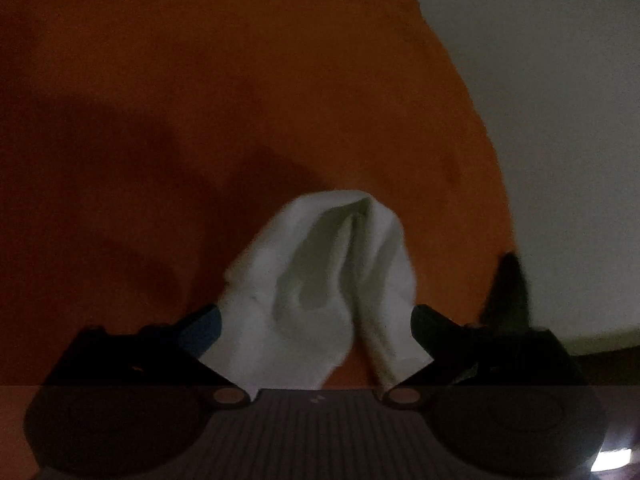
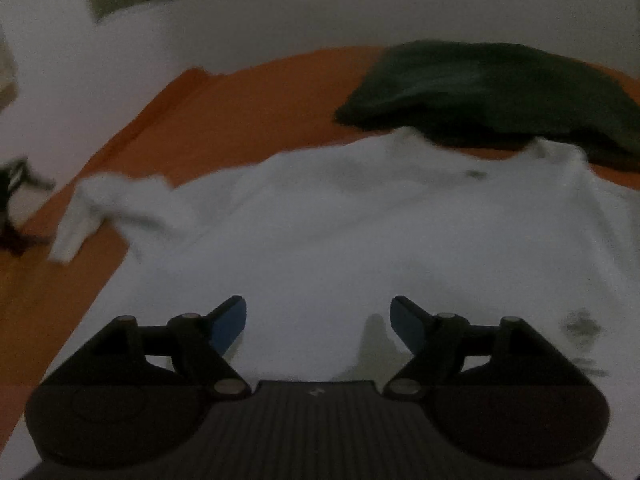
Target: Fold clothes
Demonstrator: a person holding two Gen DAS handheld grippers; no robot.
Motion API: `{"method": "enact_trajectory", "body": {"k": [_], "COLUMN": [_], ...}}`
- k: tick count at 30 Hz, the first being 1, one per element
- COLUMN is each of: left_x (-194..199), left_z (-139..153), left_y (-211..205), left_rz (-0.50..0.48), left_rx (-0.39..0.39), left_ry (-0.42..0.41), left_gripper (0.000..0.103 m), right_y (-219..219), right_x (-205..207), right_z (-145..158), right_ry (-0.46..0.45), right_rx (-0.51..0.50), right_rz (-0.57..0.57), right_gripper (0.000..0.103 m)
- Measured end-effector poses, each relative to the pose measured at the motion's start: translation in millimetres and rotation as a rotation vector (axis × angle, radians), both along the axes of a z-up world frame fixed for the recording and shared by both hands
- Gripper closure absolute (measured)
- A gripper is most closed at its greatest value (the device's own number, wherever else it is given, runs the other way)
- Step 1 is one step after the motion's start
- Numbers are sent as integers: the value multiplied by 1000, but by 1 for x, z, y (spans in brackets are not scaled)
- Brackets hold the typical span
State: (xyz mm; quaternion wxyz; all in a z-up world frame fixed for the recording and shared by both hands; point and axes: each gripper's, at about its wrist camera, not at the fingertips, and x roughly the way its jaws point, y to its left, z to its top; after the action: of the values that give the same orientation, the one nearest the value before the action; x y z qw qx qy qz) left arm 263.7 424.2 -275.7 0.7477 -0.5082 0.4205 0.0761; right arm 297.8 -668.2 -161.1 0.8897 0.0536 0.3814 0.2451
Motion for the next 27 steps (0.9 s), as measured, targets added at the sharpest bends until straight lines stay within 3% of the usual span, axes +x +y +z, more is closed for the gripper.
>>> {"method": "enact_trajectory", "body": {"k": [8,10,11,12,14,16,18,21,22,25,26,27], "left_x": [23,28,29,29,30,31,29,13,7,17,19,20], "left_z": [-31,-38,-38,-37,-25,3,44,100,114,113,100,87], "left_y": [-5,-9,-12,-16,-21,-35,-54,-81,-86,-71,-66,-61], "left_rz": [215,250,275,301,310,296,238,172,149,57,29,1], "left_rx": [-225,-231,-202,-160,-51,136,365,673,739,568,461,354], "left_ry": [21,43,64,86,76,35,-95,-381,-454,-307,-218,-130], "left_gripper": [1,10,30,63,101,101,102,103,103,97,80,56], "right_y": [34,35,36,37,36,40,42,45,46,49,50,51], "right_x": [-23,-27,-30,-33,-41,-47,-50,-51,-51,-50,-49,-49], "right_z": [-4,-10,-11,-14,-17,-18,-18,-18,-18,-21,-21,-22], "right_ry": [-10,4,8,7,-1,-21,-27,-34,-36,-32,-31,-31], "right_rx": [-77,-86,-93,-99,-113,-136,-138,-130,-126,-128,-127,-125], "right_rz": [77,72,70,68,68,75,77,81,82,80,82,83], "right_gripper": [17,17,17,17,16,16,15,14,13,11,10,10]}}
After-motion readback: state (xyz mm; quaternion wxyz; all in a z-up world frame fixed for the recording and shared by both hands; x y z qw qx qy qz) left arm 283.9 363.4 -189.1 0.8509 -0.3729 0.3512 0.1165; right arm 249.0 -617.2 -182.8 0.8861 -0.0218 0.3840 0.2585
